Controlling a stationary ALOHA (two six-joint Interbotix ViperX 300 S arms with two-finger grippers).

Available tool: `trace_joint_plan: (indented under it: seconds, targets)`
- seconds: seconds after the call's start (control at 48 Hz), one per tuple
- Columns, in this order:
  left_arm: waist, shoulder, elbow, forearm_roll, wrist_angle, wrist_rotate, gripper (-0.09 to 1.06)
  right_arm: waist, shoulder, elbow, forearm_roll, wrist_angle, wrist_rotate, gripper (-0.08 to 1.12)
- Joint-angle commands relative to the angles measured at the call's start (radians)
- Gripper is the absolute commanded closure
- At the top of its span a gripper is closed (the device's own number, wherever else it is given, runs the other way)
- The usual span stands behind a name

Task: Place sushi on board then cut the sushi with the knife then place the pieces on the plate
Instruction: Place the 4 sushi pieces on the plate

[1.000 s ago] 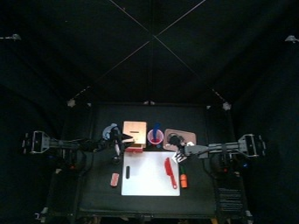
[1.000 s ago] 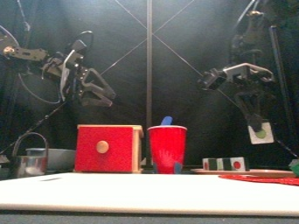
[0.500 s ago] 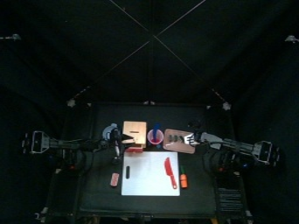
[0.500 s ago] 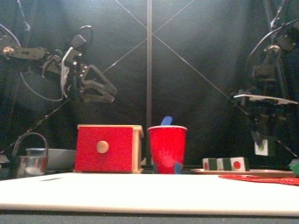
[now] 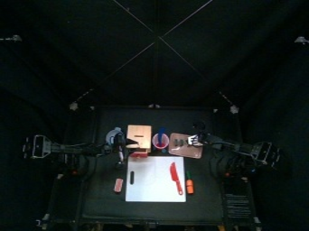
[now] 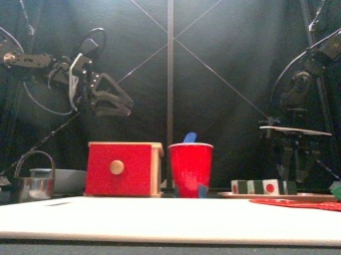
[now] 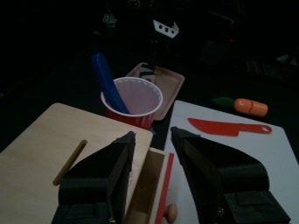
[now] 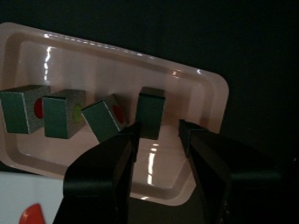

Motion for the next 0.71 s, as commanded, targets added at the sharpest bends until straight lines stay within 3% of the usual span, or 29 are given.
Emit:
trace_joint_plan:
  seconds: [0.021,0.354,0.562,0.708]
  targets:
    - [-0.002,-0.008,-0.017,0.002,-0.009,-0.002,0.18,0.008,-0.002,-0.008,0.012,0.003,-0.002,0.25]
    - [-0.003,-0.008,-0.018,0.002,-0.009,-0.003,0.18,0.057,-0.183,-0.054,-0.012,0.106,-0.012,0.25]
    - [-0.003,-0.008,-0.028,0.002,-0.009,-0.003,0.18,0.255,-0.348,-0.055,-0.021,0.084,-0.018,0.25]
    - [0.000,-0.008,-0.041,0.003,-0.009,0.003,0.18,0.476,-0.390,-0.043,-0.080,-0.103,-0.063,0.26]
